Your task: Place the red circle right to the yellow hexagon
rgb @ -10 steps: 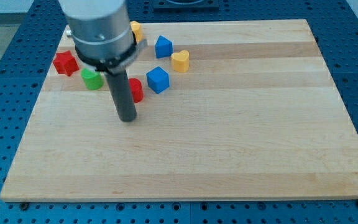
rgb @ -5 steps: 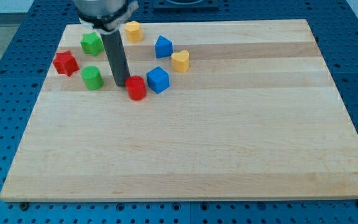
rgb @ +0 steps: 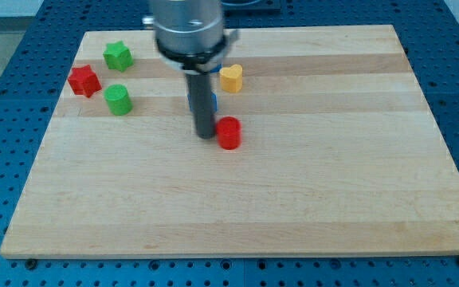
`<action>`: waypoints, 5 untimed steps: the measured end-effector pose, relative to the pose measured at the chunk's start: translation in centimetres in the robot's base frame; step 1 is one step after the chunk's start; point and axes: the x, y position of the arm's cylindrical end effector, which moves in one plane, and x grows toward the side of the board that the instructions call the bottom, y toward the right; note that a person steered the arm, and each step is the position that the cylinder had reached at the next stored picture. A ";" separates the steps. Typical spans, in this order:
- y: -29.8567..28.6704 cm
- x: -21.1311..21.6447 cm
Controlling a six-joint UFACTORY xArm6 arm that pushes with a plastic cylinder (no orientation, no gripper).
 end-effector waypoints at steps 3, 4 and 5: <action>3.7 2.3; 4.7 8.6; 6.8 7.2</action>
